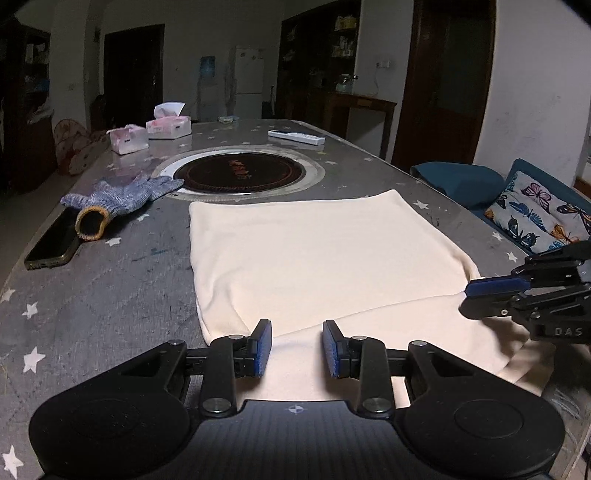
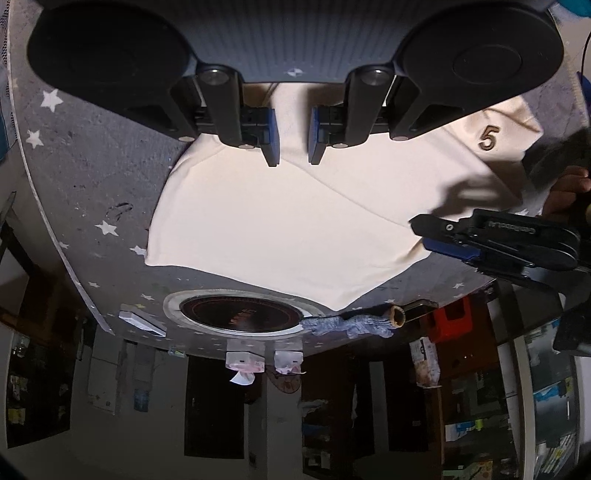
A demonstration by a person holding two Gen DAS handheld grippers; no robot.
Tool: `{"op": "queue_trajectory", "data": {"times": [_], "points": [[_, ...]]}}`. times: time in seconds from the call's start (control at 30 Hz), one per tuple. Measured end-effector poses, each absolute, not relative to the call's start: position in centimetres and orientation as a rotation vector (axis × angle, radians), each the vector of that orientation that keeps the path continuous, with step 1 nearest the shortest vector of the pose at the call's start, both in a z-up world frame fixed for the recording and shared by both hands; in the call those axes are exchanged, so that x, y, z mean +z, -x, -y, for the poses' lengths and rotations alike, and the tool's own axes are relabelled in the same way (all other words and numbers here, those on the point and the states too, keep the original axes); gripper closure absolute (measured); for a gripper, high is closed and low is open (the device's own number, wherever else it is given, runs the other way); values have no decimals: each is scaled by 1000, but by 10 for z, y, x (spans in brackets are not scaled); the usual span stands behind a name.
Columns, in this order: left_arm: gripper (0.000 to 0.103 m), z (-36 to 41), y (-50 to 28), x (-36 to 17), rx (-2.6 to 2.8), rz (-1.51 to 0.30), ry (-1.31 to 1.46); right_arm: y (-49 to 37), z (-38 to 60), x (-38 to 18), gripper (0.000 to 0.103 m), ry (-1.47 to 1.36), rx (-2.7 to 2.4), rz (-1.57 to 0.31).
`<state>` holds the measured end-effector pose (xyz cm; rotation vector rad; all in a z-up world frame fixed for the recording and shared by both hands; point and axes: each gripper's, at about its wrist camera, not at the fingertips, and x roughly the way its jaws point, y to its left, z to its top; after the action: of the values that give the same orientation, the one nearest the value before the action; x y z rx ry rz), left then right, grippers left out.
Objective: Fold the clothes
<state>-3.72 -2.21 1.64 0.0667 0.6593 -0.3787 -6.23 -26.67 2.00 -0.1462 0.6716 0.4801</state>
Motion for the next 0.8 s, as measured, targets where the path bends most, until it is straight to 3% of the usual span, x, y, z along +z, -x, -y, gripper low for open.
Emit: {"op": "queue_trajectory", "data": {"times": [0.3, 0.47, 0.8], "points": [[61, 29, 71, 20, -396, -624, -213, 96, 265, 20, 80, 246, 552, -686], [52, 21, 97, 26, -421, -625, -248, 110, 265, 24, 80, 280, 564, -663], [50, 14, 142, 25, -444, -626, -393, 127, 255, 20, 79, 375, 585, -636]]}}
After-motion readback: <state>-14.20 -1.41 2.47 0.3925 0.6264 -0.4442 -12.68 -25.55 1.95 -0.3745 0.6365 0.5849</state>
